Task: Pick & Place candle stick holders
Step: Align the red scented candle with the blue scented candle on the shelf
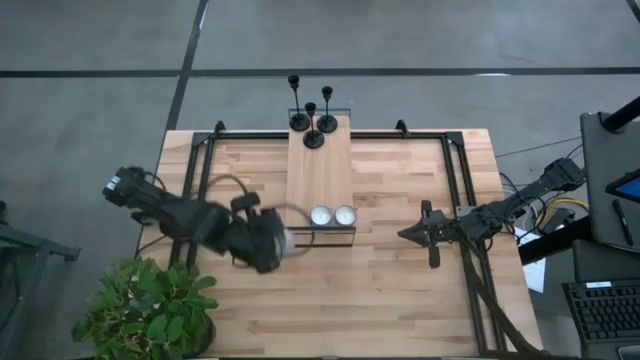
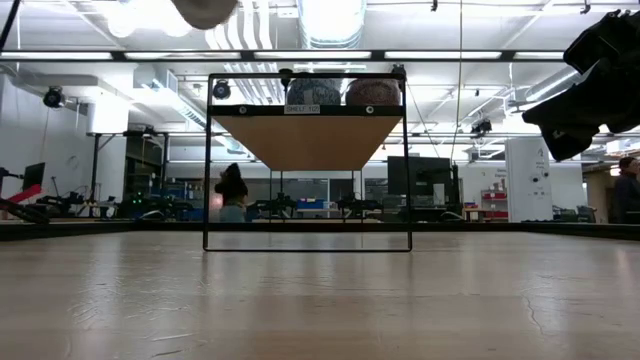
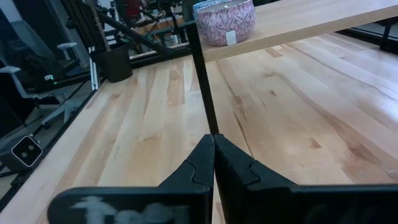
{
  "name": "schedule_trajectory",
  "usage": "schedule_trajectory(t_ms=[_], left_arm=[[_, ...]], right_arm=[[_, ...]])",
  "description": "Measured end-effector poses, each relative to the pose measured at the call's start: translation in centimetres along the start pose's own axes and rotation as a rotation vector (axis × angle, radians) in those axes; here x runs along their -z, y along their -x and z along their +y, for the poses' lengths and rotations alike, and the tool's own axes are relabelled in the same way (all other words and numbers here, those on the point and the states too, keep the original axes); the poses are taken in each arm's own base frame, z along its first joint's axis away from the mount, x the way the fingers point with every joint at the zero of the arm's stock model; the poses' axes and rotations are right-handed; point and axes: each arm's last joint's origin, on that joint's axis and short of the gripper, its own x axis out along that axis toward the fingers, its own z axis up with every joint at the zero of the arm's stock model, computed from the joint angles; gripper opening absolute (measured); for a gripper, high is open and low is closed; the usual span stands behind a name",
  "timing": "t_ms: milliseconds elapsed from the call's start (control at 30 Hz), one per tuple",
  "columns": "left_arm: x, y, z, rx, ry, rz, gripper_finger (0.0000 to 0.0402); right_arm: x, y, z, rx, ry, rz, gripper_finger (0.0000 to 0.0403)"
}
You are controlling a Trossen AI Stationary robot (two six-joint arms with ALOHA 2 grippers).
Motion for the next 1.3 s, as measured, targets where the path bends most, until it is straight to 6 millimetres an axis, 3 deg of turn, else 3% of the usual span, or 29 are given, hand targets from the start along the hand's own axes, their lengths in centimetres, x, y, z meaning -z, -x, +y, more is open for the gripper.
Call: schedule_trajectory(t_ms=[167, 333, 567, 1000, 1300], left_arm=[[-1.8, -0.5, 3.8, -0.085, 0.138, -0.036, 0.0000], [-3.1, -2.3, 6.7, -0.111, 0.271, 0.031, 0.0000], [-4.0, -4.7, 9.0, -0.020, 0.373, 0.182, 0.0000], [-4.4, -8.1, 8.1, -0.018, 0.381, 0.293, 0.0000], [-4.6, -9.1, 7.8, -0.024, 0.373, 0.308, 0.0000]], right_arm=[[0.0, 0.0, 0.0, 0.000, 0.000, 0.000, 0.0008], [0.0, 0.0, 0.0, 0.000, 0.000, 0.000, 0.0008], [0.0, 0.0, 0.0, 0.000, 0.001, 0.000, 0.0008], [0.0, 0.0, 0.0, 0.000, 0.033, 0.000, 0.0008], [0.0, 0.0, 0.0, 0.000, 0.034, 0.000, 0.0008]])
